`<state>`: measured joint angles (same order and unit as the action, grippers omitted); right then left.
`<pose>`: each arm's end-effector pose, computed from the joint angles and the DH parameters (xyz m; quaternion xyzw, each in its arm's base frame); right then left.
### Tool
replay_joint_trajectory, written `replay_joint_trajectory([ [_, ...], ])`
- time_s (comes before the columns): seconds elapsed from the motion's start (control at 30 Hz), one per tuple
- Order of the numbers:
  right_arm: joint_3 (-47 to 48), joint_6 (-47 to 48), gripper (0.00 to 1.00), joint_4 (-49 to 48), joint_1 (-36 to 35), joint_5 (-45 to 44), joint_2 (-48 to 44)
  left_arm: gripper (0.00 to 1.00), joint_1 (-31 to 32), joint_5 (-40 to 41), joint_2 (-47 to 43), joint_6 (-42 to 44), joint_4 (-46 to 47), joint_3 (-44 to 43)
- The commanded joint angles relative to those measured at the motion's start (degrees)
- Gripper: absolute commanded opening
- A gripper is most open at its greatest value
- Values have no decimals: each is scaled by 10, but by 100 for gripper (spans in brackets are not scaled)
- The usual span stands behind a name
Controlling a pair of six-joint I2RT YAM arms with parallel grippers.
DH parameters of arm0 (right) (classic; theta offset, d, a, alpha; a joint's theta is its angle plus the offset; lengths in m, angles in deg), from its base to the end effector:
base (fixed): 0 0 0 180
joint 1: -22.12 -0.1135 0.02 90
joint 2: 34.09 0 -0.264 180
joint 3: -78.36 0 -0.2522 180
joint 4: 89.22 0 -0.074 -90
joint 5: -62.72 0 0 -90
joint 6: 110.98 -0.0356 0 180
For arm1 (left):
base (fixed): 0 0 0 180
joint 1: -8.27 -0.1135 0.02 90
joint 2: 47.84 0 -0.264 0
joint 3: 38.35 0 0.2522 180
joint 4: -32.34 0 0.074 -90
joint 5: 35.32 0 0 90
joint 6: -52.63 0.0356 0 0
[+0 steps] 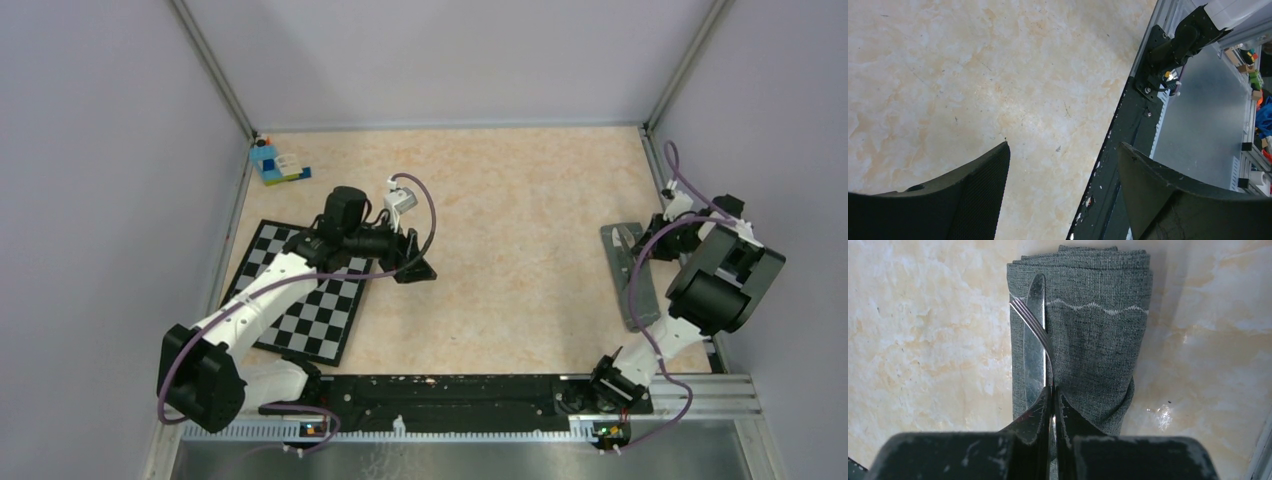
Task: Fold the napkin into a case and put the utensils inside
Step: Insert the fork into the folded napkin.
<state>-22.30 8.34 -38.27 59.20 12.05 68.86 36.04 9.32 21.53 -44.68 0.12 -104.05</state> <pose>0.2827 -0.1854 0.1719 0.0180 0.9341 0.2098 0.2884 0.2173 -0.1430 0.2864 0.3185 0.7775 -0.4539 0.2967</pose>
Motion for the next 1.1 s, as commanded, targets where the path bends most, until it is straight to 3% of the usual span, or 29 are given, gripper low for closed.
replay_joint_trajectory([
  [0.0, -18, -1, 0, -14, 12, -15, -42, 83, 7, 0, -18, 12, 14, 1],
  [0.3, -25, -5, 0, -19, 18, -32, -47, 83, 10, 7, -26, 15, 11, 1],
  [0.77, -28, -14, 15, -32, 18, -48, -66, 82, 11, 0, -27, 18, 11, 1],
  [1.07, -21, -34, 18, -42, -2, -71, -118, 82, 11, -2, -36, 15, 18, 6],
])
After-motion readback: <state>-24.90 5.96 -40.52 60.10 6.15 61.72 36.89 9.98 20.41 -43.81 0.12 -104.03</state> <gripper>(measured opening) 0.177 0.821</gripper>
